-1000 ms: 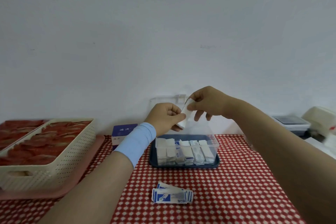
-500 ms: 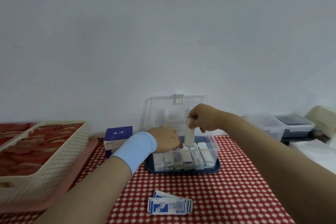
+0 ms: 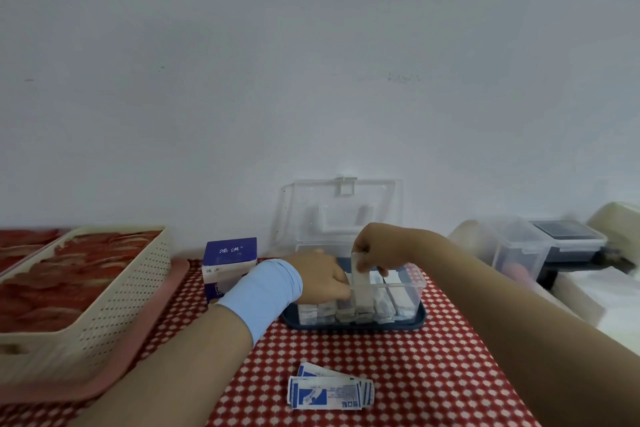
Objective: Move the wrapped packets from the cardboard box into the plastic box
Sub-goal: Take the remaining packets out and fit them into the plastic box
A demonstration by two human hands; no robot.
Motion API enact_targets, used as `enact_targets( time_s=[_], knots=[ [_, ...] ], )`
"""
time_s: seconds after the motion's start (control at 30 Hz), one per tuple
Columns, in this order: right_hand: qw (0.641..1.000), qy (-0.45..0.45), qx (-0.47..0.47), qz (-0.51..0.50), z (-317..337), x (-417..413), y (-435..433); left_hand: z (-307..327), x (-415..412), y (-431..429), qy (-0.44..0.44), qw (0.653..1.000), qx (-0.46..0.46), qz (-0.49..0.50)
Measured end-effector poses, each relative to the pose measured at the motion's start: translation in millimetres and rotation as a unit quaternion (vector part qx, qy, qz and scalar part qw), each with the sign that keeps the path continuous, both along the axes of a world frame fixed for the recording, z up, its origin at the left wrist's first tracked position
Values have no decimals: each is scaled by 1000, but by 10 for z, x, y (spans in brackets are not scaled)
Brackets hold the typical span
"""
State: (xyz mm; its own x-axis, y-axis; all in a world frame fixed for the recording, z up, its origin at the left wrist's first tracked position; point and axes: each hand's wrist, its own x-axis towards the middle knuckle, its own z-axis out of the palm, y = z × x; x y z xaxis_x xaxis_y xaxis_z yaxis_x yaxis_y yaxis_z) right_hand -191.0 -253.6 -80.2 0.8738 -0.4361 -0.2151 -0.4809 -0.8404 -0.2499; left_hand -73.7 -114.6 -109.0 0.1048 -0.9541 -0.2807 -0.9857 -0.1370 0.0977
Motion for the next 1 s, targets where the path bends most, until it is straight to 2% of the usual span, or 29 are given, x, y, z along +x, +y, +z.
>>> enact_targets(
  time_s=[0.17,0.3,0.4,0.6,0.73,0.9,1.0],
  knots=[
    [1000,14,-17,-14,-144,47,15,4,-34,9,20,1000,-9,18],
    [997,12,-70,-22,-228,74,38,6,-49,15,1,1000,-18,20],
    [993,11,-115,-16,-272,81,47,9,-89,11,25,998,-50,25],
    [988,27,-150,-33,-259,58,76,-25,-113,6,-2,1000,-25,19],
    [988,-9,-142,-57,-99,6,38,139,-175,94,42,994,-104,17],
    [983,-103,-143,-57,30,-104,47,323,-236,333,113,959,-257,32],
    [978,-170,-112,-54,125,-233,214,399,-300,525,138,947,-285,63]
  ],
)
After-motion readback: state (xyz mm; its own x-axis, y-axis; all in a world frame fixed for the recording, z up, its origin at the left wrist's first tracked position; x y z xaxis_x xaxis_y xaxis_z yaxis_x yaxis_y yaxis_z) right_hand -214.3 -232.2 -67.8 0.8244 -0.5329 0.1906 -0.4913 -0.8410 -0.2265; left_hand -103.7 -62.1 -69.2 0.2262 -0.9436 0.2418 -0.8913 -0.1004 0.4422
